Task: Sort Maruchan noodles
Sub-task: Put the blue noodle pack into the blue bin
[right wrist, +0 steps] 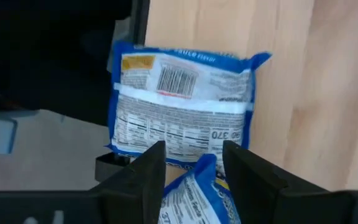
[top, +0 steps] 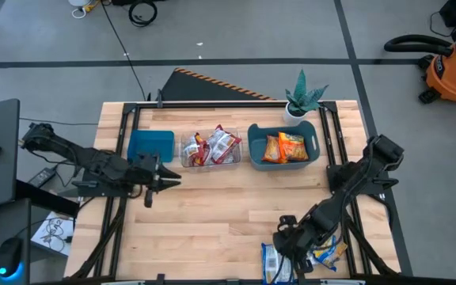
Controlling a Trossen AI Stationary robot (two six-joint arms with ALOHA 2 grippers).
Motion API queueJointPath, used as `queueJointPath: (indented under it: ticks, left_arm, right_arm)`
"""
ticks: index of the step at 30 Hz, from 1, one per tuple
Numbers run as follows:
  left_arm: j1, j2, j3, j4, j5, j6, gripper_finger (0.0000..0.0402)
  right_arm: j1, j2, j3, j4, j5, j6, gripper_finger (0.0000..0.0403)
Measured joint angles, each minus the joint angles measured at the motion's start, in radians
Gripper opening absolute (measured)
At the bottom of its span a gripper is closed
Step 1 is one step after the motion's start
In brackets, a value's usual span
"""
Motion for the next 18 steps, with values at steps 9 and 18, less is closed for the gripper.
queueJointPath:
  ticks: [9, 18]
  left_arm:
    - [0.000, 0.118, 0.123, -0.095, 0.037, 0.010, 0.0134]
    - [0.000, 0.129, 0.133, -0.094, 0.037, 0.001, 0.0134]
  right_arm:
    - [0.006, 0.106, 0.004, -0.001, -0.080, 0.032, 0.0174]
    - [0.004, 0.140, 0.006, -0.054, -0.039, -0.038, 0.0117]
